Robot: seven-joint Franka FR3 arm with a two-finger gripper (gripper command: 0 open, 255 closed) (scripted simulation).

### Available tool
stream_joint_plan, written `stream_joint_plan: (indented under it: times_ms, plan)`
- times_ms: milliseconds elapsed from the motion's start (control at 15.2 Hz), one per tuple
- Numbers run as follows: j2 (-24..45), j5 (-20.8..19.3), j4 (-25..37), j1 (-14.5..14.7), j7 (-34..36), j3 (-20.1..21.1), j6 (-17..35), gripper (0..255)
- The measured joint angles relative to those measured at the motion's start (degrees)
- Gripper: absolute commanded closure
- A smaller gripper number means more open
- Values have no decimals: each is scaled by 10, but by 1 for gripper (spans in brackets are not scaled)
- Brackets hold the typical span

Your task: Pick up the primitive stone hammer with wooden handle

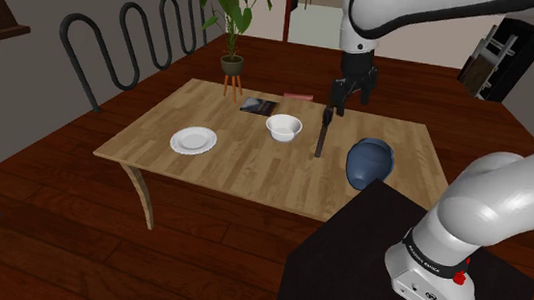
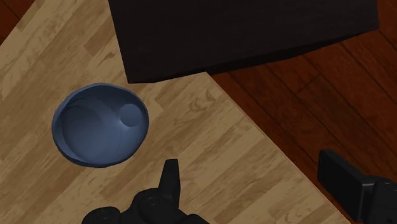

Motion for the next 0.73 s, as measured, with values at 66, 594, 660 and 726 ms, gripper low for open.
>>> stream_joint_plan:
  times_ms: [66, 594, 660, 726]
  plan:
    - [18, -2, 6, -6, 3, -5, 14, 0]
    - [171, -2, 65, -42, 30, -41, 122, 0]
    - [194, -1, 83, -47, 30, -47, 131, 0]
    - [215, 1, 95, -51, 32, -52, 141, 0]
